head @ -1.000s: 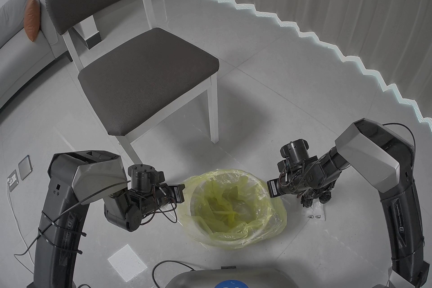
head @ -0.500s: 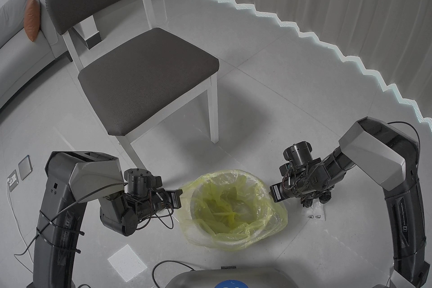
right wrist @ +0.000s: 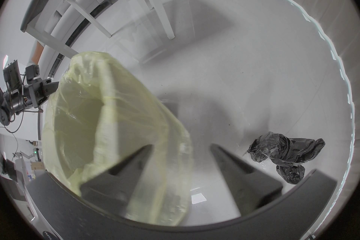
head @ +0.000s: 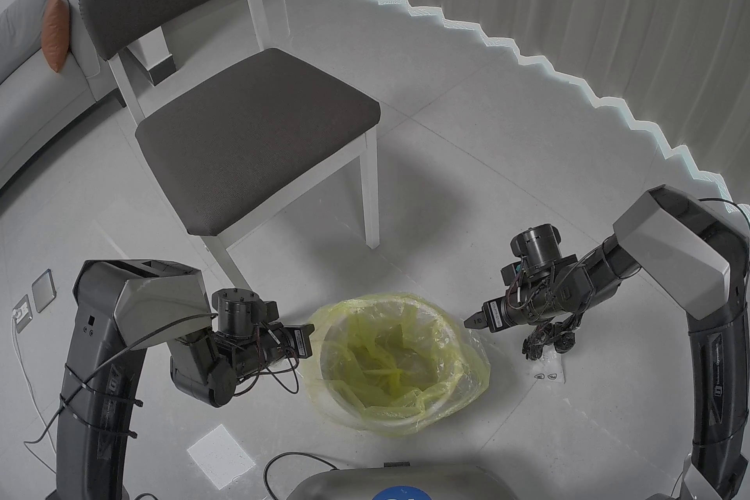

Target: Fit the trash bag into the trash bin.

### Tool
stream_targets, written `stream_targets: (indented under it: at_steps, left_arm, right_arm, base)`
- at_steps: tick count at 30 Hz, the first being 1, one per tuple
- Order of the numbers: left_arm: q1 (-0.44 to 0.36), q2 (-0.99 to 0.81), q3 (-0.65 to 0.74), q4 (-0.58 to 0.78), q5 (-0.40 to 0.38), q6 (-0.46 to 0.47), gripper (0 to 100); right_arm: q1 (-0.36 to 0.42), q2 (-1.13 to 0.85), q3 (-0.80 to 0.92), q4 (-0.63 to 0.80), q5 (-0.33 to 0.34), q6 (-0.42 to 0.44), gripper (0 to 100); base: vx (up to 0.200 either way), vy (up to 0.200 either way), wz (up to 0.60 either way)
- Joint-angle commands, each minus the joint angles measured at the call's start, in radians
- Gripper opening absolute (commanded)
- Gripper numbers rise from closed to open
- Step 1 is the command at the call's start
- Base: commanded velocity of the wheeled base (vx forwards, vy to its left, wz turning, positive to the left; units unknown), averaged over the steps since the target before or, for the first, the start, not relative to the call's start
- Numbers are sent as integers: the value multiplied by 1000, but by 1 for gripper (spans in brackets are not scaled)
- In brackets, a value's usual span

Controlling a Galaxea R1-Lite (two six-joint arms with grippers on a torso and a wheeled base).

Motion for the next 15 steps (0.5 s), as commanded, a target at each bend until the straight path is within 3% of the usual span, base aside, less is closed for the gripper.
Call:
stream_targets:
  at_steps: [1, 7, 8, 15]
  left_arm:
    - [4, -6, 3, 0, 2, -1, 0]
    - [4, 1, 2, 0, 9, -1, 0]
    - [4, 3, 2, 0, 9, -1, 100]
    - [20, -11, 34, -5, 11, 0, 100]
  right_arm:
    - [-10, -33, 5, 5, 0, -5, 100]
    - [-12, -68, 18, 5, 2, -6, 100]
    - [-10, -71, 22, 5, 2, -5, 100]
    - [31, -117, 63, 4, 3, -6, 100]
  base:
    - [0, 0, 0]
    - [0, 0, 0]
    - [0, 0, 0]
    - [0, 0, 0]
